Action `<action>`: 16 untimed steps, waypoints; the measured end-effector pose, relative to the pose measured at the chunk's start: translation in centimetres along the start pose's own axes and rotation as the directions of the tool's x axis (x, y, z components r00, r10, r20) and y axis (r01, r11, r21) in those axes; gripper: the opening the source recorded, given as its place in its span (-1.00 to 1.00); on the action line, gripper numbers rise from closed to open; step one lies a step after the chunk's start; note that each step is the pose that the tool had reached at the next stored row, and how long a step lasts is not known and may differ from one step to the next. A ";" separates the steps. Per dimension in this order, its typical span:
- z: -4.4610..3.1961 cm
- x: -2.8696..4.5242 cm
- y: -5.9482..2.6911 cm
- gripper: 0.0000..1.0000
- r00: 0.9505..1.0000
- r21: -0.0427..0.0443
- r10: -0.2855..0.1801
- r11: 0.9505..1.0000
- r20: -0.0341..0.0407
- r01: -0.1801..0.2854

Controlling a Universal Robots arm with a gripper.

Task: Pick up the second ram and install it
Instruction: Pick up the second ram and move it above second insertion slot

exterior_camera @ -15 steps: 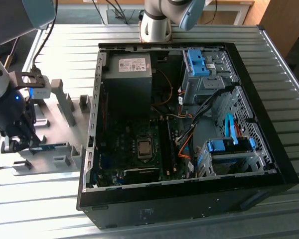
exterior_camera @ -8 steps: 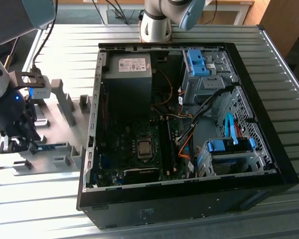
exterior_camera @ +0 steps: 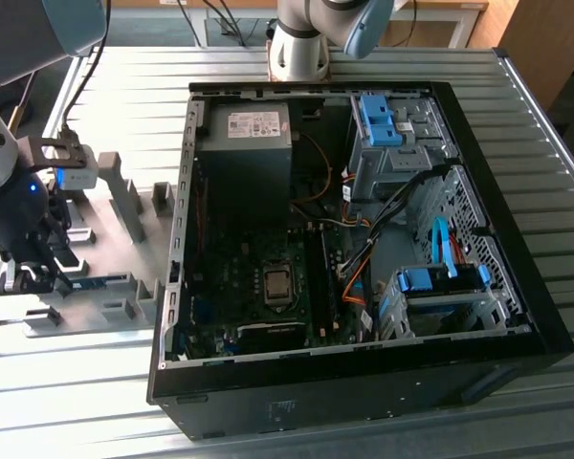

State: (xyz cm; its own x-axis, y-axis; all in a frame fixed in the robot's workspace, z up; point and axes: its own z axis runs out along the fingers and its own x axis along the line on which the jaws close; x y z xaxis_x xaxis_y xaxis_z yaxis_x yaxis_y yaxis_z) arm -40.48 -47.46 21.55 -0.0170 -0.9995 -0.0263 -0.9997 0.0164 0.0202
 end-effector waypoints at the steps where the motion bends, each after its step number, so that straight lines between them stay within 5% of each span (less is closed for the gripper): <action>1: -0.02 0.00 0.00 -0.25 1.000 0.000 0.000 1.000 0.000 0.000; 16: -0.40 -0.01 0.01 -0.25 1.000 0.000 0.000 1.000 0.000 0.000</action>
State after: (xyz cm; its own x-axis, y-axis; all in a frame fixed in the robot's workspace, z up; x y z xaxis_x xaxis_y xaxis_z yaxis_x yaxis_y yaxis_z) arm -40.48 -47.46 21.95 -0.0170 -0.9995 -0.0263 -0.9997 0.0165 0.0202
